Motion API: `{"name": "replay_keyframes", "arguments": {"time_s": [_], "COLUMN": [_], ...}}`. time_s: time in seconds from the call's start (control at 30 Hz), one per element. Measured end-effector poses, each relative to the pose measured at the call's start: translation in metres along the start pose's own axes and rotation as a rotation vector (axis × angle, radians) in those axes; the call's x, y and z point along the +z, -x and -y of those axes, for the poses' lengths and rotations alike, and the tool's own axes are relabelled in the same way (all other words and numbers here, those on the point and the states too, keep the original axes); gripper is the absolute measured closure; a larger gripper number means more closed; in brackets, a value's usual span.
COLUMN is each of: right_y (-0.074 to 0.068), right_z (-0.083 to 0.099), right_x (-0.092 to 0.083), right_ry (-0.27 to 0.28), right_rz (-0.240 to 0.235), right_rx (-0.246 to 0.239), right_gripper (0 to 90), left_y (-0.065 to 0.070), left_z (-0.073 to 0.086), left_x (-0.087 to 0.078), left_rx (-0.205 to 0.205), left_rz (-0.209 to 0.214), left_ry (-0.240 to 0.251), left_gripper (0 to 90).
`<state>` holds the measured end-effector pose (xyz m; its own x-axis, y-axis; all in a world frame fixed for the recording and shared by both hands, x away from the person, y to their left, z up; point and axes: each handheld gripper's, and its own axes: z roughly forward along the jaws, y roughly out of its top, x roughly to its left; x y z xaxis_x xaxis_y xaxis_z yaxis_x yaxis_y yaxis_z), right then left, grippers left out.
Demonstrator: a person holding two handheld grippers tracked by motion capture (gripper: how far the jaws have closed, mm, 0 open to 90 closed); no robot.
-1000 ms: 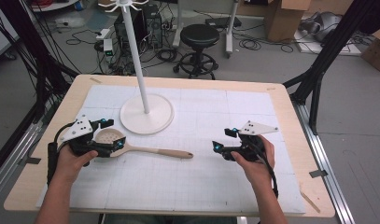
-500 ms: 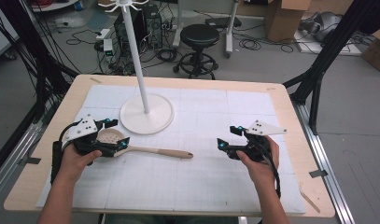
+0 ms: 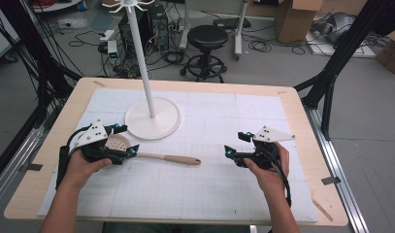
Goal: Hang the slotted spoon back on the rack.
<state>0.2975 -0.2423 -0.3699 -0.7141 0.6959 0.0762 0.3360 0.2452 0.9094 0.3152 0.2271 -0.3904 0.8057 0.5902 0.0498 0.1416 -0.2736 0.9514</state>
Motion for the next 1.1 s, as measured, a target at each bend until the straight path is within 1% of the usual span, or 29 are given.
{"name": "replay_keyframes", "arguments": {"time_s": [0.1,0.17,0.2,0.23,0.3,0.4,0.47,0.53,0.6,0.67,0.73,0.77,0.8,0.87,0.9,0.93,1.03,1.1], "right_y": [0.001,0.001,0.002,0.002,0.002,0.002,0.003,0.003,0.003,0.003,0.003,0.003,0.003,0.004,0.005,0.005,0.005,0.004], "right_z": [0.001,0.001,0.0,0.0,-0.001,-0.002,-0.002,-0.002,-0.002,-0.002,-0.002,-0.003,-0.003,-0.004,-0.004,-0.004,-0.004,-0.004], "right_x": [0.002,0.001,-0.001,-0.001,-0.002,-0.001,0.0,0.0,0.0,0.0,0.0,-0.002,-0.002,-0.003,-0.004,-0.004,-0.004,-0.004], "right_ry": [-0.008,-0.008,0.002,0.002,0.008,0.007,0.006,0.004,0.003,-0.001,0.003,0.007,0.007,0.018,0.02,0.02,0.019,0.015], "right_rz": [0.0,0.001,-0.002,-0.002,0.001,-0.005,-0.01,-0.009,-0.013,-0.015,-0.018,-0.017,-0.017,-0.014,-0.012,-0.012,-0.012,-0.013], "right_rx": [-0.002,-0.004,0.004,0.004,0.007,0.008,0.007,0.006,0.007,0.013,0.009,0.012,0.012,0.009,0.015,0.015,0.013,0.014], "right_gripper": [27.1,27.1,27.1,27.1,27.1,27.1,27.0,27.0,27.0,27.0,27.0,27.0,27.0,27.0,27.0,27.0,27.0,27.0], "left_y": [0.002,0.004,0.006,0.006,0.008,0.011,0.012,0.014,0.017,0.019,0.023,0.025,0.027,0.029,0.029,0.03,0.03,0.03], "left_z": [-0.003,-0.007,-0.011,-0.011,-0.016,-0.025,-0.029,-0.033,-0.034,-0.032,-0.028,-0.026,-0.025,-0.022,-0.023,-0.024,-0.029,-0.033], "left_x": [0.007,0.012,0.018,0.018,0.025,0.037,0.045,0.054,0.063,0.072,0.081,0.085,0.089,0.096,0.099,0.101,0.107,0.11], "left_rx": [0.016,0.025,0.04,0.04,0.048,0.078,0.085,0.108,0.114,0.126,0.142,0.153,0.166,0.171,0.176,0.172,0.187,0.2], "left_rz": [-0.007,-0.002,0.005,0.005,0.007,0.017,0.037,0.048,0.065,0.079,0.097,0.103,0.105,0.114,0.112,0.109,0.117,0.13], "left_ry": [-0.036,-0.06,-0.083,-0.083,-0.103,-0.141,-0.161,-0.201,-0.227,-0.276,-0.324,-0.347,-0.369,-0.398,-0.409,-0.415,-0.427,-0.455], "left_gripper": [18.1,18.1,18.1,18.2,18.3,18.6,18.6,18.6,18.9,19.5,19.8,21.9,21.9,22.6,21.3,21.3,21.3,21.4]}}
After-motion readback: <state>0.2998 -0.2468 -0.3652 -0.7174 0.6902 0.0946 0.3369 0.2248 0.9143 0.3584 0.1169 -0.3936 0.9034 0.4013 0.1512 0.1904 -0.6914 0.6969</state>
